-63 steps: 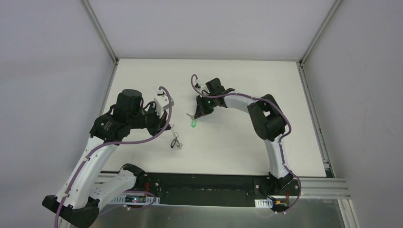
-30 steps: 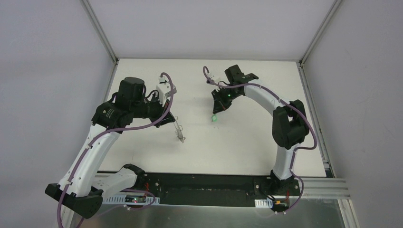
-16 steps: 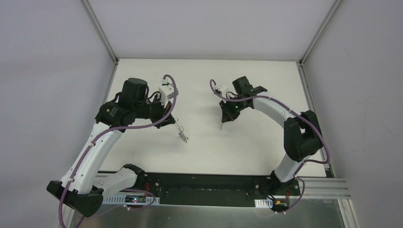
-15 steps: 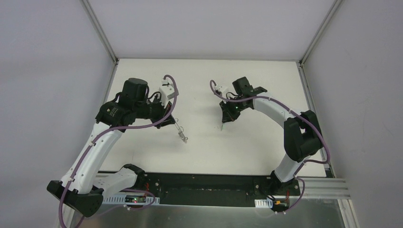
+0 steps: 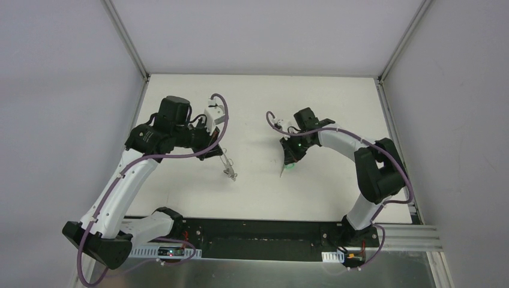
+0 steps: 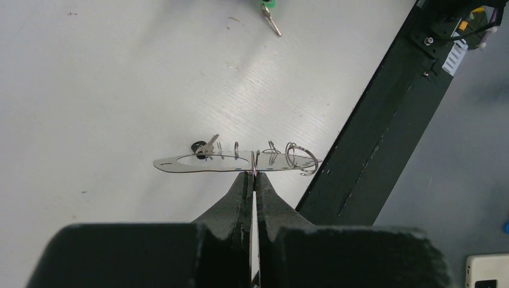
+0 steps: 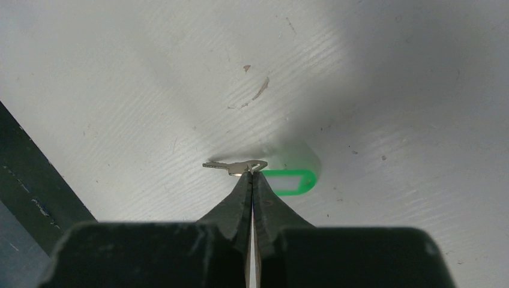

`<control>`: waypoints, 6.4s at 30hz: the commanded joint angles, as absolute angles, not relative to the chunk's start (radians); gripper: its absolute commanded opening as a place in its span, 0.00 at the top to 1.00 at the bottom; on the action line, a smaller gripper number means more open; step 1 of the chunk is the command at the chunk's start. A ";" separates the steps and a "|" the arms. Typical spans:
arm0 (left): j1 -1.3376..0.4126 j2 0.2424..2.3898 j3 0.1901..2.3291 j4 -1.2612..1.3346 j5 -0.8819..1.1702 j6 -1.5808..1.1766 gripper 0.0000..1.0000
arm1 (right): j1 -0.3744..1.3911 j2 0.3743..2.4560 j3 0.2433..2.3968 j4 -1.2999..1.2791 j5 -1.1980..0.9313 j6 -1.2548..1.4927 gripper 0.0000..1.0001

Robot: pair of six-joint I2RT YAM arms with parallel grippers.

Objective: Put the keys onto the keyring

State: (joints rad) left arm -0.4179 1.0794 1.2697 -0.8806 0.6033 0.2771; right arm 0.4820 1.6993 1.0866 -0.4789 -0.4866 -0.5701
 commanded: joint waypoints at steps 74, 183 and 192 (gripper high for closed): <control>-0.420 0.940 1.167 -0.761 0.627 0.271 1.00 | 0.603 1.837 1.208 -0.608 -0.595 -0.651 0.88; -0.413 0.897 1.151 -0.765 0.611 0.297 1.00 | 0.665 1.700 1.099 -0.579 -0.232 -0.632 0.84; -0.413 0.894 1.149 -0.764 0.612 0.296 1.00 | 0.665 1.685 1.094 -0.590 -0.228 -0.628 0.85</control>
State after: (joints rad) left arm -0.4175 0.9134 1.1465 -0.7971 0.5934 0.2817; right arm 0.6689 1.7393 1.0985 -0.5724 -0.2245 -0.6430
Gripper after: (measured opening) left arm 0.014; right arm 0.156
